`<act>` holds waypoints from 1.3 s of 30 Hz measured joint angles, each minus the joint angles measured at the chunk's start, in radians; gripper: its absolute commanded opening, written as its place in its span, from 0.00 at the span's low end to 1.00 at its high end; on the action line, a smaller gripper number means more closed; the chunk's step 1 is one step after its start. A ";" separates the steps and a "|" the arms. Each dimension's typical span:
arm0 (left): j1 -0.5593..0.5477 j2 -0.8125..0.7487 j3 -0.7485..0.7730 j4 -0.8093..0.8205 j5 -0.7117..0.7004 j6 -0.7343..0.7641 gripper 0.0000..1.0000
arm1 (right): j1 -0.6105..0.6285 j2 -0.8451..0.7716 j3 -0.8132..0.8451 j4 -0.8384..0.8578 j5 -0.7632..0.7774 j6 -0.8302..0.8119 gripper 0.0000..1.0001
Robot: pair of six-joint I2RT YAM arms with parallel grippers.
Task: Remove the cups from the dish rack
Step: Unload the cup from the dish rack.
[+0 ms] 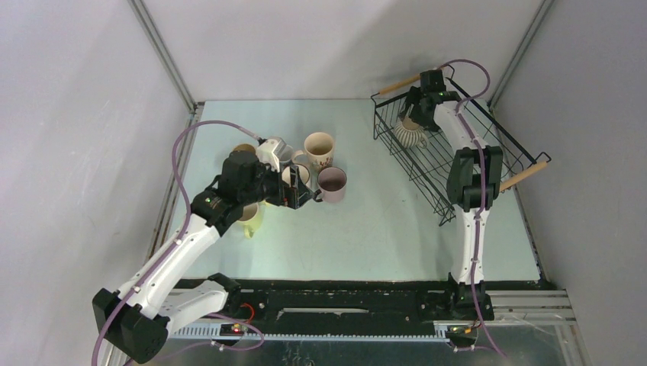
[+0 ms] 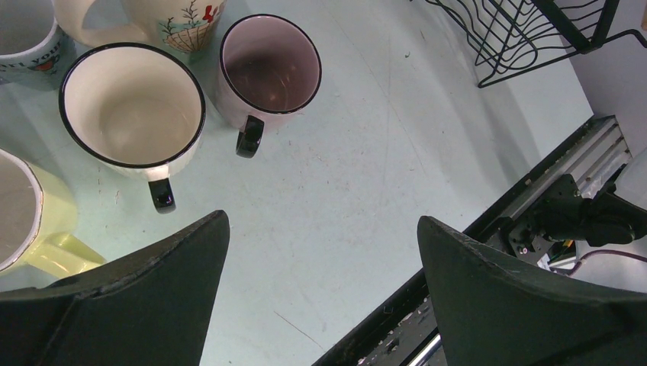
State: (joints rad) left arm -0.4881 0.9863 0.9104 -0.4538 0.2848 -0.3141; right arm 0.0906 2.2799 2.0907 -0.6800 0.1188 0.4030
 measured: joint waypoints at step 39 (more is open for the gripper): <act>0.000 0.000 0.000 0.000 0.034 -0.003 1.00 | 0.047 -0.113 -0.201 0.108 0.033 -0.317 1.00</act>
State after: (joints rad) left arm -0.4885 0.9867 0.9104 -0.4538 0.3183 -0.3176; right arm 0.1371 2.1674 1.8896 -0.5720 0.1520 0.0860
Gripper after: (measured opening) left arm 0.996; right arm 0.994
